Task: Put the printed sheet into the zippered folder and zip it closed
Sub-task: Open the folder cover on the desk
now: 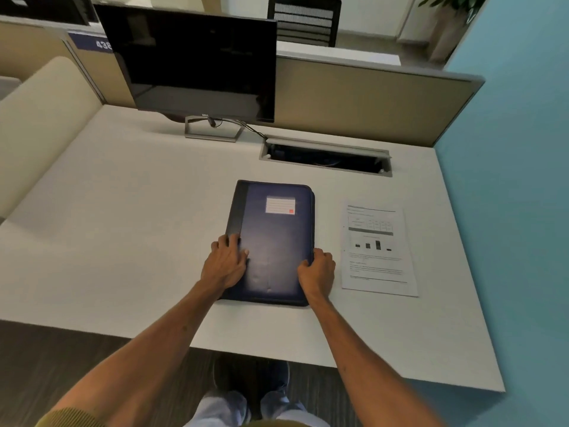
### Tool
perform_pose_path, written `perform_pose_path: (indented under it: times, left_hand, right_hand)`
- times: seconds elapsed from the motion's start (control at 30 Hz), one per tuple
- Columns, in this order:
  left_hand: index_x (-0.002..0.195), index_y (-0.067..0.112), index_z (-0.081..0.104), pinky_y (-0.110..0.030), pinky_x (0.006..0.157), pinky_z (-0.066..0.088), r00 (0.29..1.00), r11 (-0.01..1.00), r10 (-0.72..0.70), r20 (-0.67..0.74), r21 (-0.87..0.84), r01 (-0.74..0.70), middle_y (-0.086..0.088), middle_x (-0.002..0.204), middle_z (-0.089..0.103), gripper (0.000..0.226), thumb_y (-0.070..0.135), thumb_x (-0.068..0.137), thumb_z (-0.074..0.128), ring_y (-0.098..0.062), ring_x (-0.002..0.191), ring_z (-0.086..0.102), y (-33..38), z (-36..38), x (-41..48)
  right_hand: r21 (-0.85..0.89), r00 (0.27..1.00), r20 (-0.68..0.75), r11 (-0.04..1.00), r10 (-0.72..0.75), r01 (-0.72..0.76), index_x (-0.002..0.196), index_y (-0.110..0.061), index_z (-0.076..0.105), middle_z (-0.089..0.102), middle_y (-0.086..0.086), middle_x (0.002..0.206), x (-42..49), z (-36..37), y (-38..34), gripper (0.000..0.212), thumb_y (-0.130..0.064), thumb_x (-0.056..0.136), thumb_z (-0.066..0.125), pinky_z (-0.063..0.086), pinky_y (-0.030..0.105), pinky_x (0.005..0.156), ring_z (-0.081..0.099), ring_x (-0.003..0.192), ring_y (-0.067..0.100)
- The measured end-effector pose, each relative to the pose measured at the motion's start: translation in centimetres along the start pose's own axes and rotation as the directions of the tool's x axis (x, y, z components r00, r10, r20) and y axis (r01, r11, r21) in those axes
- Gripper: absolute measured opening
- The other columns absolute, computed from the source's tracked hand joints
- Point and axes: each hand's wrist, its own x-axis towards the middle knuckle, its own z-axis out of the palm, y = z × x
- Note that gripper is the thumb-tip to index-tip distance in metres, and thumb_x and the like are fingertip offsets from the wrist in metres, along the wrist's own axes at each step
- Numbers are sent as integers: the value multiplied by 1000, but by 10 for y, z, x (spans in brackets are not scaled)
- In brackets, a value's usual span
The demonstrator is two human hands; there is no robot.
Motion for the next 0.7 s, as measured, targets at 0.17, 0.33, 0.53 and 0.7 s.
perform_pose_path:
  times: [0.17, 0.33, 0.53, 0.7]
  left_hand:
    - [154, 16, 40, -52, 117, 49, 999, 999, 48, 13, 26, -48, -16, 163, 41, 48, 41, 114, 42, -37, 145, 46, -9, -8, 4]
    - [157, 20, 40, -51, 118, 49, 987, 986, 160, 28, -39, -159, -9, 166, 42, 51, 47, 113, 43, -33, 147, 49, -8, -28, 11]
    - [148, 34, 45, -47, 98, 61, 943, 967, 237, -236, -40, -253, -1, 152, 61, 61, 74, 107, 25, -28, 120, 72, 17, -68, 22]
    - [146, 41, 47, -40, 85, 64, 894, 963, 218, -392, -61, -262, 4, 135, 74, 70, 85, 101, 19, -24, 103, 78, 21, -121, 32]
  right_hand:
    - [84, 992, -23, 989, 123, -121, 137, -5, 64, 64, 15, 136, 9, 0, -15, 39, -19, 101, 60, 54, 47, 109, 61, 127, 35]
    - [252, 978, -33, 949, 205, -190, 83, -11, 72, 74, 7, 84, 16, -13, -38, 23, -28, 96, 63, 55, 36, 76, 69, 80, 28]
    - [373, 996, -73, 928, 50, -19, 60, -19, 60, 61, -1, 57, 15, -29, -111, 50, -50, 99, 58, 49, 32, 59, 58, 54, 16]
    - [615, 971, 64, 776, -230, 143, 80, -18, 77, 72, 8, 67, -9, -14, -168, 50, -45, 110, 47, 50, 18, 46, 66, 50, 16]
